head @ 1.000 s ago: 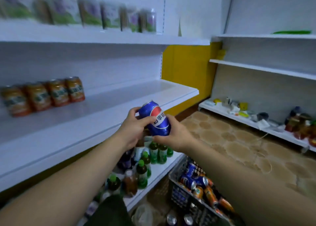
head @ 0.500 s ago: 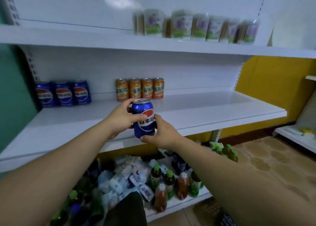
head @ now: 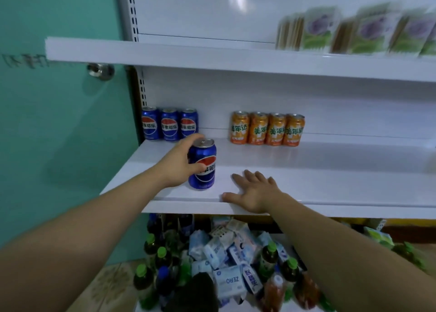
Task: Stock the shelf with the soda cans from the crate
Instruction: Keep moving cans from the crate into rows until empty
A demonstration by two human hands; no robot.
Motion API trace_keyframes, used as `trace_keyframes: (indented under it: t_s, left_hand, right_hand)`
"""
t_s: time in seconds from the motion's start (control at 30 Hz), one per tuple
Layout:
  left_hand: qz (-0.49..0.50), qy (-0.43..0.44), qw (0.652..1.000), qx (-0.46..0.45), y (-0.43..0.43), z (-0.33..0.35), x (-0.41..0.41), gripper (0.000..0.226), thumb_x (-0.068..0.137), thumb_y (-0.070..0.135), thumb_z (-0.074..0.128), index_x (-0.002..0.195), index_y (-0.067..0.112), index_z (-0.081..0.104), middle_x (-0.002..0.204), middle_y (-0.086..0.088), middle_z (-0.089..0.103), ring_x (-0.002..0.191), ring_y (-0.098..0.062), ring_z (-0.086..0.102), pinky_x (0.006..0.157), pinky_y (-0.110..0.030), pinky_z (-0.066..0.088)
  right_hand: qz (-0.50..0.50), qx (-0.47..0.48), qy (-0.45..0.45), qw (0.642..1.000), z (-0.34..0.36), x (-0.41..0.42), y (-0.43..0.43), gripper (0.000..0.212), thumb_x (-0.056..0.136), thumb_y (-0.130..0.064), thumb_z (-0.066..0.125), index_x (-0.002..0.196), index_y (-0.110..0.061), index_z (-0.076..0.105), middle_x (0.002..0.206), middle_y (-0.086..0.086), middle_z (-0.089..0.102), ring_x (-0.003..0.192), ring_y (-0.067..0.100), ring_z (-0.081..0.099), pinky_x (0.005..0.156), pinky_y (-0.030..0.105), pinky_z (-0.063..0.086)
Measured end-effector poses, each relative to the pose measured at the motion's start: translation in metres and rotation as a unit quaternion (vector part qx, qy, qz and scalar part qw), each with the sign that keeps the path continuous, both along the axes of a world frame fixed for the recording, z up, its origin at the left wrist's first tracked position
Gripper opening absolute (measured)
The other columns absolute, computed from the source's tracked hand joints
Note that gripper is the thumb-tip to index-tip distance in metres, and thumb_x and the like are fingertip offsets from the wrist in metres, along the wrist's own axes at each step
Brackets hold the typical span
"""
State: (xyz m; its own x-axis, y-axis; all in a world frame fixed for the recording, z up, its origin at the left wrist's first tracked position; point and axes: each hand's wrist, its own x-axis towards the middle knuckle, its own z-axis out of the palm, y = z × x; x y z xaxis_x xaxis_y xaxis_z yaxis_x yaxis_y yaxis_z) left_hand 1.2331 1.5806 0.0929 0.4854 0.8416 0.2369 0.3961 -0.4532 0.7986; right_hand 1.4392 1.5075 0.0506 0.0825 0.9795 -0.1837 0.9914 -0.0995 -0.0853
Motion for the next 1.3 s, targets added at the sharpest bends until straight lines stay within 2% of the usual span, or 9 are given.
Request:
trace_keyframes:
  t_s: [0.1,0.2,0.3,0.5,0.57,0.83,1.0,1.13,1.3]
  left_hand:
    - [0.019,0.045,0.997,0.058,0.015,-0.004,0.003,0.067,0.085,0.009,0.068,0.141,0.031,0.038,0.143,0.0,0.034,0.126,-0.021,0.045,0.106,-0.042,0.043]
    - [0.037,0.07,0.993,0.092,0.03,-0.004,0.01,0.068,0.086,0.009,0.067,0.143,0.029,0.036,0.147,-0.003,0.03,0.128,-0.023,0.044,0.107,-0.038,0.041]
    - [0.043,0.105,0.985,0.131,0.045,-0.003,0.019,0.076,0.081,0.014,0.073,0.145,0.025,0.034,0.148,-0.004,0.033,0.128,-0.023,0.045,0.1,-0.031,0.04]
    - [0.064,0.139,0.977,0.146,0.081,-0.003,0.037,0.076,0.085,0.015,0.07,0.147,0.023,0.028,0.151,-0.003,0.032,0.13,-0.024,0.043,0.099,-0.031,0.038]
    - [0.079,0.159,0.973,0.149,0.096,-0.004,0.043,0.076,0.086,0.017,0.07,0.148,0.024,0.026,0.153,-0.004,0.029,0.131,-0.026,0.042,0.103,-0.037,0.039]
    - [0.123,0.251,0.933,0.228,0.148,-0.009,0.051,0.081,0.089,0.034,0.064,0.152,0.016,0.016,0.159,-0.007,0.02,0.147,-0.026,0.014,0.119,-0.045,0.018]
    - [0.157,0.328,0.877,0.313,0.172,-0.008,0.059,0.08,0.089,0.043,0.061,0.15,0.014,0.018,0.159,-0.01,0.017,0.148,-0.03,0.006,0.118,-0.054,0.008]
    - [0.185,0.379,0.854,0.307,0.192,-0.003,0.063,0.082,0.087,0.049,0.06,0.151,0.021,0.017,0.161,-0.01,0.005,0.148,-0.034,-0.004,0.116,-0.061,0.004]
    - [0.181,0.362,0.874,0.269,0.209,-0.001,0.072,0.08,0.087,0.046,0.062,0.15,0.022,0.018,0.16,-0.007,0.01,0.148,-0.03,-0.001,0.114,-0.065,0.008]
  right_hand:
    - [0.009,-0.009,-0.006,1.0,0.001,0.005,0.006,0.094,0.077,-0.089,0.024,0.154,-0.039,0.004,0.164,0.001,-0.002,0.149,0.029,-0.002,0.117,0.056,0.003]
    - [0.012,0.002,0.0,1.0,-0.002,0.009,0.01,0.085,0.083,-0.083,0.019,0.154,-0.039,0.005,0.164,0.0,-0.002,0.149,0.028,-0.002,0.117,0.056,0.003]
    - [0.006,0.009,0.003,1.0,-0.003,0.01,0.015,0.082,0.085,-0.081,0.017,0.154,-0.037,0.007,0.164,0.0,0.0,0.149,0.027,-0.001,0.117,0.056,0.005]
    - [-0.007,0.007,0.017,1.0,-0.008,0.015,0.024,0.086,0.082,-0.084,0.019,0.154,-0.038,0.007,0.164,-0.001,-0.003,0.149,0.026,-0.003,0.117,0.056,0.003]
    - [-0.011,0.005,0.028,1.0,-0.009,0.016,0.026,0.087,0.081,-0.085,0.019,0.154,-0.039,0.006,0.164,-0.002,-0.004,0.149,0.026,-0.005,0.117,0.057,0.001]
    - [-0.007,0.025,0.036,0.999,-0.013,0.019,0.027,0.087,0.08,-0.086,0.019,0.153,-0.039,0.007,0.164,-0.003,-0.003,0.149,0.025,-0.005,0.117,0.056,0.0]
    - [-0.002,0.027,0.033,0.999,-0.011,0.017,0.027,0.085,0.081,-0.084,0.02,0.152,-0.039,0.009,0.164,-0.002,-0.001,0.149,0.025,-0.004,0.117,0.055,0.001]
    - [-0.005,0.025,0.04,0.999,-0.012,0.018,0.027,0.085,0.081,-0.084,0.021,0.152,-0.04,0.009,0.164,-0.002,-0.002,0.149,0.024,-0.005,0.117,0.055,-0.001]
    - [-0.007,0.027,0.047,0.998,-0.011,0.019,0.026,0.086,0.08,-0.085,0.02,0.152,-0.039,0.008,0.164,-0.004,-0.003,0.149,0.023,-0.007,0.118,0.054,-0.001]
